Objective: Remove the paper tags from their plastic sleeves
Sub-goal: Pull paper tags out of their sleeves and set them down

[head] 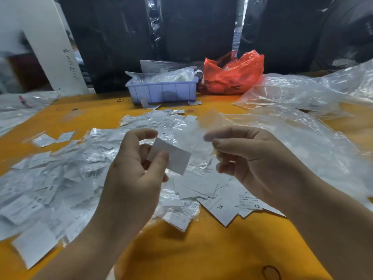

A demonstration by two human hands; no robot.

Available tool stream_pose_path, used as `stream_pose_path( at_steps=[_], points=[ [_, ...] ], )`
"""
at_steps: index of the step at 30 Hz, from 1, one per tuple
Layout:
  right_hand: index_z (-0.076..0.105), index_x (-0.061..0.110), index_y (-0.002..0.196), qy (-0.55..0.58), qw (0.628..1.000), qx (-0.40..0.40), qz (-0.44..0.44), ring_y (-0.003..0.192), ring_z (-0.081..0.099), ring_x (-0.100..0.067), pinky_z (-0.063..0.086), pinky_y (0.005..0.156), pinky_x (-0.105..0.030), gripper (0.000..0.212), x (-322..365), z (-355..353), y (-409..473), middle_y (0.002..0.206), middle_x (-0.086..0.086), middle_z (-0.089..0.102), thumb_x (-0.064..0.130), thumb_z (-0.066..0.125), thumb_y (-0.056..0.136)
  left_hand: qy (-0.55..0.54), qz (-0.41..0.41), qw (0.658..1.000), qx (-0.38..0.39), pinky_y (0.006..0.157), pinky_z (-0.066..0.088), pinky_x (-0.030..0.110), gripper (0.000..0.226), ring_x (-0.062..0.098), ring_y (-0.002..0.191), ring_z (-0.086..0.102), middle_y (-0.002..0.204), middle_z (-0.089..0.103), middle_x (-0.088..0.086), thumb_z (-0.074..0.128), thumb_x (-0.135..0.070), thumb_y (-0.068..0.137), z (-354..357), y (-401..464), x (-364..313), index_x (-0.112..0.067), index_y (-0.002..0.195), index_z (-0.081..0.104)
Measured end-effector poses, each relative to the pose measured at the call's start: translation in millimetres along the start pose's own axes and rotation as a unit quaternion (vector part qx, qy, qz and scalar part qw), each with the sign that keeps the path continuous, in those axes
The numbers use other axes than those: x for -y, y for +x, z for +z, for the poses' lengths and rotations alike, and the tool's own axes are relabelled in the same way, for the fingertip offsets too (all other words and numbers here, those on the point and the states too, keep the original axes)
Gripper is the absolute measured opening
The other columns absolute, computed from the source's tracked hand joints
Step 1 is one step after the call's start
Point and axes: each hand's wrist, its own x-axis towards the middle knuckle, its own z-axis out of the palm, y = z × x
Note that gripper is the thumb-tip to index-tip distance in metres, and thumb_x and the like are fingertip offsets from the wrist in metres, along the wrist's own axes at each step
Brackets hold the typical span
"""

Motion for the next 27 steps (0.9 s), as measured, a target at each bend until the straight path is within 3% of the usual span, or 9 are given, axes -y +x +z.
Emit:
stream_pose_path(
  at_steps=[4,7,11,15,19,23,27],
  points=[
    [0.074,0.008,0.076,0.013,1.0,-0.018,0.005,0.054,0.047,-0.012,0.046,0.051,-0.024,0.015,-0.9,4.4,-0.6,0.06,-0.003,0.05,0.018,0.07,0.066,-0.059,-0.041,0.997,0.014,0.05,0.046,0.011,0.029,-0.001,0.063,0.063,0.083,0.069,-0.017,0.068,-0.016,0.088,-3.7,2.6,2.4,-0.038,0.103,0.055],
    [0.067,0.011,0.068,0.011,0.999,-0.043,0.0,0.051,0.043,-0.013,0.044,0.048,-0.023,0.01,-2.5,7.6,-0.5,0.058,-0.002,0.045,0.02,0.069,0.065,-0.094,-0.068,0.993,0.025,0.051,0.046,0.01,0.025,-0.001,0.06,0.063,0.079,0.069,-0.015,0.069,-0.015,0.087,-5.7,3.8,4.7,-0.032,0.102,0.059],
    [0.055,0.019,0.053,0.011,0.999,-0.049,-0.001,0.05,0.039,-0.014,0.043,0.047,-0.023,0.021,-4.4,10.8,0.0,0.057,-0.002,0.04,0.026,0.07,0.067,-0.11,-0.068,0.991,0.032,0.051,0.046,0.011,0.018,0.0,0.057,0.061,0.072,0.068,-0.013,0.068,-0.018,0.088,-8.7,6.3,7.2,-0.031,0.099,0.063],
    [0.055,0.014,0.065,0.039,0.999,-0.031,0.008,0.051,0.046,-0.015,0.048,0.048,-0.026,0.017,-6.8,12.4,0.3,0.061,-0.004,0.05,0.023,0.068,0.07,-0.05,-0.005,0.999,0.019,0.049,0.047,0.017,0.017,0.006,0.057,0.059,0.075,0.068,-0.011,0.069,-0.015,0.087,-8.1,5.4,6.1,-0.032,0.084,0.067],
    [0.056,0.011,0.074,0.075,0.997,-0.02,0.028,0.051,0.057,-0.017,0.052,0.048,-0.029,0.013,-3.5,11.3,-1.1,0.07,-0.01,0.064,0.018,0.067,0.07,0.012,0.049,0.999,-0.007,0.058,0.043,0.007,0.033,0.002,0.074,0.062,0.09,0.064,-0.011,0.072,-0.003,0.083,-7.5,4.5,2.2,-0.035,0.078,0.068],
    [0.055,0.011,0.073,0.103,0.994,-0.022,0.031,0.05,0.061,-0.018,0.054,0.048,-0.029,0.014,-0.3,10.5,-1.5,0.072,-0.013,0.069,0.009,0.066,0.065,-0.013,0.04,0.999,-0.001,0.043,0.042,0.012,0.025,0.005,0.051,0.056,0.073,0.065,-0.009,0.068,-0.009,0.088,-9.2,5.0,3.0,-0.034,0.081,0.07],
    [0.055,0.01,0.08,0.11,0.993,-0.014,0.045,0.051,0.061,-0.018,0.054,0.048,-0.029,0.018,-1.4,10.3,-0.8,0.068,-0.012,0.066,0.003,0.064,0.067,0.002,0.048,0.999,0.015,0.048,0.051,0.02,0.024,0.009,0.056,0.064,0.07,0.068,-0.008,0.06,-0.016,0.093,-9.8,4.2,2.0,-0.038,0.088,0.069]
  ],
)
